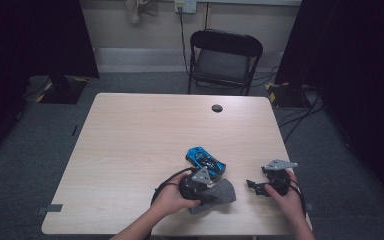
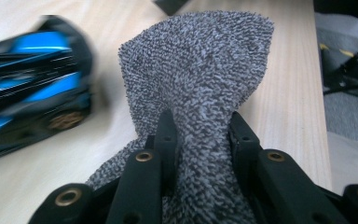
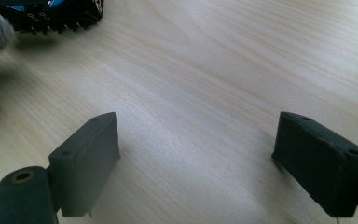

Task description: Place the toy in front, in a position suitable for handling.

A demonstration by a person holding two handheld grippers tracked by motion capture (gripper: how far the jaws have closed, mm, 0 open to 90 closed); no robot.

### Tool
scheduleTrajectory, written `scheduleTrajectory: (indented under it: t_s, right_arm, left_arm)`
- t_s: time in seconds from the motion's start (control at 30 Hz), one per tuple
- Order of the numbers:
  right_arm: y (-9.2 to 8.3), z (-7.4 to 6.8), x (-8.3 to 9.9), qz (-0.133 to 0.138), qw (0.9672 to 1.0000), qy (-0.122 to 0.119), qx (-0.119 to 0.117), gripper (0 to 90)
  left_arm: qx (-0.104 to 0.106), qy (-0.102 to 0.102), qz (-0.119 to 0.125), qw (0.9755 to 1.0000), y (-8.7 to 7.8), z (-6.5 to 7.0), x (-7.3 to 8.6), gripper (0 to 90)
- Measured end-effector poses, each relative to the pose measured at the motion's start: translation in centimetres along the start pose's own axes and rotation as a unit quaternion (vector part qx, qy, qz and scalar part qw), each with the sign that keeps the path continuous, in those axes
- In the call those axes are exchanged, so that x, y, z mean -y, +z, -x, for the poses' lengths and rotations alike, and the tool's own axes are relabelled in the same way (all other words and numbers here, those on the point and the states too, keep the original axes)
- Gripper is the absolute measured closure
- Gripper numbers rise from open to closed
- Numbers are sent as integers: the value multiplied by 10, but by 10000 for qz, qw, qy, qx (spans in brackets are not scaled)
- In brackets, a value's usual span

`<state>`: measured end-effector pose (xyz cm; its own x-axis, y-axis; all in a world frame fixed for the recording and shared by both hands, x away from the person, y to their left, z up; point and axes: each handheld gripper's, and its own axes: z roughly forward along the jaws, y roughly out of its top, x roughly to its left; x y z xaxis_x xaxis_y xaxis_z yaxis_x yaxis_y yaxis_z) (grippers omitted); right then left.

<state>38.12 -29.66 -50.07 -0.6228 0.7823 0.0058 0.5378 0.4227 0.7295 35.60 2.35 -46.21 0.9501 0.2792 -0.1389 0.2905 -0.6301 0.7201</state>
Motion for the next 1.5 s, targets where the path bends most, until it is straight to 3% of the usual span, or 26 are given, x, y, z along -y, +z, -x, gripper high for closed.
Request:
scheduleTrajectory:
  t_s: [0.27,0.43,0.53,0.6,0.83,0.93,1.2,1.5]
  right_arm:
    - [-1,-1,0,1,10000,-9,-20,132]
    - [-1,-4,0,-35,10000,-58,-45,129]
    - [0,-8,-3,-11,9996,-177,-200,129]
    - [3,-18,-9,7,9986,-253,-456,129]
    - [19,-40,-22,53,9963,-390,-762,129]
    - [26,-49,-26,-23,9960,-468,-767,129]
    - [43,-70,-41,125,9943,-550,-907,128]
    - [57,-80,-53,60,9940,-599,-914,128]
  left_arm:
    - [-263,-365,313,9985,-36,-17,14,713]
    - [-395,-468,364,9975,-51,-24,24,712]
    - [-538,-533,334,9966,-60,-31,33,713]
    - [-643,-622,327,9955,-66,-38,41,713]
    - [-879,-766,293,9927,-75,-46,57,712]
    - [-909,-829,320,9919,-76,-49,63,711]
    - [-977,-836,330,9912,-78,-51,67,709]
    - [-1031,-840,349,9905,-81,-53,68,708]
